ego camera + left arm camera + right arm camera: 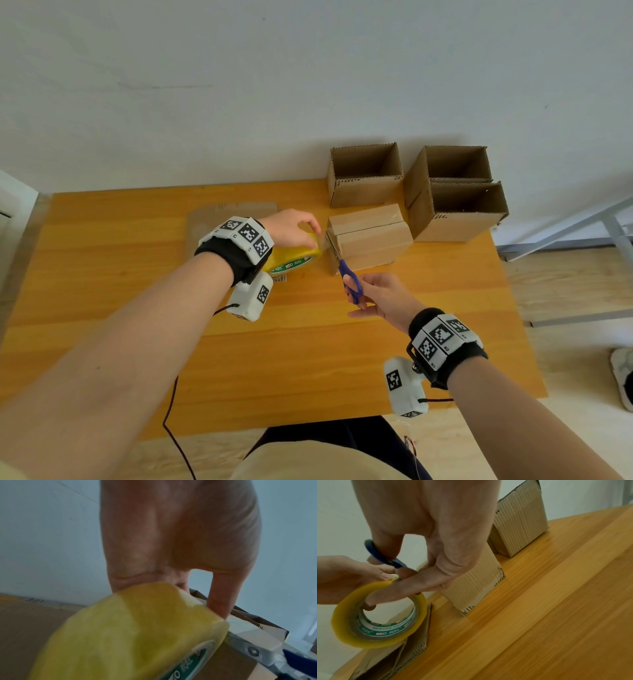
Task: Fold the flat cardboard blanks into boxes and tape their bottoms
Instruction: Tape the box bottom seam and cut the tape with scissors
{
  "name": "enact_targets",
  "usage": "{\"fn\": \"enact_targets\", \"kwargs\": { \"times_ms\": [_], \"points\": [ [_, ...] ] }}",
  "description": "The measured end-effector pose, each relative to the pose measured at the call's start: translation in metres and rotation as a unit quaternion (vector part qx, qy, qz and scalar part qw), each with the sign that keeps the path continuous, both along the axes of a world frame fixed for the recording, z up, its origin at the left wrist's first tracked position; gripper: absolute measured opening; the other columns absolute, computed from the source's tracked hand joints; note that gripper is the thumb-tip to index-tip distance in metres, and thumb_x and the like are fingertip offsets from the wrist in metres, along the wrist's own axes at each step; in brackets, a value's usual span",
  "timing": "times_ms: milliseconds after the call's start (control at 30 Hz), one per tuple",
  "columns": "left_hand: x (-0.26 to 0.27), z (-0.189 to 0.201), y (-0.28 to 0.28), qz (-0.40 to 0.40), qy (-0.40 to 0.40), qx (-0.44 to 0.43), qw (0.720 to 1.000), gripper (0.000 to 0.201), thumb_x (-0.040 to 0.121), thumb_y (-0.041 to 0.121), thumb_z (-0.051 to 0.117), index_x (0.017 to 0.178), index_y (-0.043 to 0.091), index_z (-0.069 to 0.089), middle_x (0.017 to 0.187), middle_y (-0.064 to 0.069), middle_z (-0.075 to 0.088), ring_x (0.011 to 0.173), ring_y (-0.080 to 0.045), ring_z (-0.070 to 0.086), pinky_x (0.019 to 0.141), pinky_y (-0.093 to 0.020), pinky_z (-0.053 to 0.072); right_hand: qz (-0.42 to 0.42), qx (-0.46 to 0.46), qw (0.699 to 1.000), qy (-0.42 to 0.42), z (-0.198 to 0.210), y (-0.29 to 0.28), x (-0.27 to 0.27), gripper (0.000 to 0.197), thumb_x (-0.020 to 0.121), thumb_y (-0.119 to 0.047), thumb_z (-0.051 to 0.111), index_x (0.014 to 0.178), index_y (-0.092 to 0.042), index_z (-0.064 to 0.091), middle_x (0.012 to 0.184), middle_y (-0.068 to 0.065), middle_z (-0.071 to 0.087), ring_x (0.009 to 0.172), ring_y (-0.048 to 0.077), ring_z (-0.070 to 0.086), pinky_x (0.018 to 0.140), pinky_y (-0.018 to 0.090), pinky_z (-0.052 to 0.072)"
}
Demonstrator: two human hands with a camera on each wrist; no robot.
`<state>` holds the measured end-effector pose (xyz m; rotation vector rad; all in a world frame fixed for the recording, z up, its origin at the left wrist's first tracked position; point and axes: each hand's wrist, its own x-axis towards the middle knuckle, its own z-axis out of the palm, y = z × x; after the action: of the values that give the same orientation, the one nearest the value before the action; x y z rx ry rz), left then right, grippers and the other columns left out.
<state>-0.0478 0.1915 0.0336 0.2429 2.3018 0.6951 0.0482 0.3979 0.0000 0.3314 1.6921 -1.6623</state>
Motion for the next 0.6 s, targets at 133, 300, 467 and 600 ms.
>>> {"fn": "enact_targets", "kwargs": {
  "times_ms": [133,300,467,600],
  "points": [
    [0.002,0.0,0.004,0.021,-0.006,0.008,1.0,0.027,0.087,0.023,0.063,0.113,0.019,0.057,0.119,-0.005,0.054,0.118,-0.034,0.049,0.087,-0.032,0.039,0.002,0.01,1.0,0.011,0.001,0.001,0.0,0.025,0.09,-0.027,0.062,0.089,-0.002,0.062,0.074,0.004,0.056,0.051,0.007,0.046,0.071,0.034,0.059],
    [0.005,0.004,0.007,-0.004,0.023,-0.021,1.0,0.029,0.086,0.02,0.063,0.115,0.014,0.059,0.127,-0.022,0.053,0.118,-0.042,0.047,0.093,-0.044,0.043,0.009,0.019,1.0,0.018,0.004,0.006,0.0,0.017,0.092,-0.019,0.061,0.083,-0.005,0.064,0.071,0.003,0.056,0.048,0.005,0.046,0.068,0.031,0.059],
    [0.002,0.008,0.008,-0.052,0.076,-0.086,0.992,0.029,0.082,0.023,0.061,0.111,0.025,0.058,0.108,-0.011,0.057,0.079,-0.023,0.056,0.059,-0.026,0.039,0.021,0.025,0.999,0.019,0.007,0.007,-0.002,0.015,0.094,-0.014,0.058,0.08,-0.01,0.064,0.069,0.0,0.058,0.05,0.003,0.05,0.073,0.035,0.06],
    [-0.001,0.013,0.009,-0.088,0.103,-0.158,0.978,0.032,0.08,0.026,0.058,0.111,0.034,0.054,0.099,0.009,0.054,0.078,-0.014,0.056,0.057,-0.024,0.037,0.036,0.035,0.998,0.033,0.012,0.006,-0.005,0.015,0.092,-0.016,0.061,0.08,-0.008,0.064,0.069,0.004,0.053,0.05,0.002,0.052,0.072,0.034,0.06]
  ]
}}
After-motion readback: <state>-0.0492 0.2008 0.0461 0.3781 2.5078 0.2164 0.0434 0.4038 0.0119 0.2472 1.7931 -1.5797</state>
